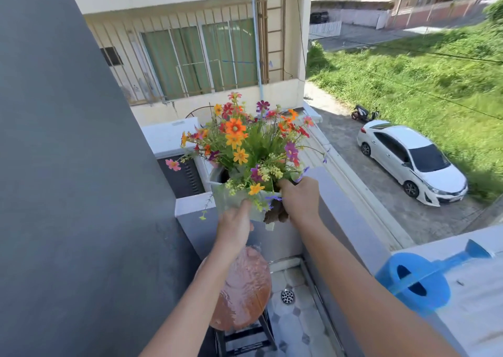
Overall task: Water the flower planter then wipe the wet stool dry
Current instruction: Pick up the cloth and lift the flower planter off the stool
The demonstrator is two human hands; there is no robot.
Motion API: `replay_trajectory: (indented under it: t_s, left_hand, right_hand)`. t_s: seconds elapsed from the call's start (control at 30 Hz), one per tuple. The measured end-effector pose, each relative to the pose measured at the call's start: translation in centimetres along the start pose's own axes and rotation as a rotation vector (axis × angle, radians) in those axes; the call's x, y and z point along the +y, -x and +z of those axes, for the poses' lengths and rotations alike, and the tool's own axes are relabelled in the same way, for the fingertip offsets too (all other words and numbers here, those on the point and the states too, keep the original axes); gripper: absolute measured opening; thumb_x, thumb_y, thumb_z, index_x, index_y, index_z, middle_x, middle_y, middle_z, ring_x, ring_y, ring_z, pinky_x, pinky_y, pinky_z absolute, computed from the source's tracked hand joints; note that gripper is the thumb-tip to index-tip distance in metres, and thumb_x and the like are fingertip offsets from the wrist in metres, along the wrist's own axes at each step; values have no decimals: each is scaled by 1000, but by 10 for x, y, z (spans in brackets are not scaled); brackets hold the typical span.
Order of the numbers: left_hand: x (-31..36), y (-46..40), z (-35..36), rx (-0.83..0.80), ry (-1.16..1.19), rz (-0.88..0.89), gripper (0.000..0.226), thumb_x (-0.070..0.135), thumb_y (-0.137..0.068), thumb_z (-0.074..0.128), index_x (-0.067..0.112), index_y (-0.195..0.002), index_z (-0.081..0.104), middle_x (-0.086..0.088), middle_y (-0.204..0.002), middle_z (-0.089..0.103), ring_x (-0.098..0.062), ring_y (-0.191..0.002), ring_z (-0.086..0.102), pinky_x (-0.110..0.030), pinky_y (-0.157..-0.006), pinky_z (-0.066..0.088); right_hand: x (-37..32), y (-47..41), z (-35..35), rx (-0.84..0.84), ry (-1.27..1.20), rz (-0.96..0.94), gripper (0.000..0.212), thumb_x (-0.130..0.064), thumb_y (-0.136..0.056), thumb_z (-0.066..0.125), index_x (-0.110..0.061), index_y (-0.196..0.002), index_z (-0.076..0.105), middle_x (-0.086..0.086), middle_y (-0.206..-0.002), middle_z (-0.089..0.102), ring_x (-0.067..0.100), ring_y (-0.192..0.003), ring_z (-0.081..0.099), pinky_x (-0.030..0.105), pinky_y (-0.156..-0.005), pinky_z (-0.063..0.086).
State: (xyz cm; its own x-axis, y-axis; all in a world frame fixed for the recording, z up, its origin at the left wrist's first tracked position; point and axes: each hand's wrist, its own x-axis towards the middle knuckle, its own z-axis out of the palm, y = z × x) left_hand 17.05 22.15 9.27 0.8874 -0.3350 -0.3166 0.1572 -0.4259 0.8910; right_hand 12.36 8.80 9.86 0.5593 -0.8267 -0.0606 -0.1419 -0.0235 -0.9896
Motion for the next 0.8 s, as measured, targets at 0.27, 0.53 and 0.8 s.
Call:
replay_trajectory:
  t_s: [0.27, 0.53, 0.8]
  left_hand:
    - [23, 13, 4, -15, 113, -18, 47, 47, -99, 43, 17, -63, 50, -4, -59, 49, -23, -56, 42, -33, -52, 31]
    - [18, 6, -5, -83, 175, -99, 24, 22, -99, 44, 10, -82, 57, -18, -70, 58, -19, -47, 57, -13, -40, 34]
    - [21, 18, -23, -171, 320, -122, 34, 17, -101, 27, 22, -72, 45, 1, -52, 43, -7, -33, 22, -10, -40, 12]
  right_hand:
    - [-11, 26, 13, 42, 59, -116, 20, -20, -62, 55, -8, -51, 43, 17, -47, 49, 40, -47, 47, 41, -44, 44]
    - [-9, 48, 16, -18, -66, -183, 26, -21, -79, 62, -15, -57, 50, -7, -52, 42, 10, -59, 34, 30, -55, 30]
    - [6, 30, 13, -76, -38, -264, 27, -18, -90, 59, -10, -115, 67, -2, -99, 65, 12, -93, 58, 29, -86, 45]
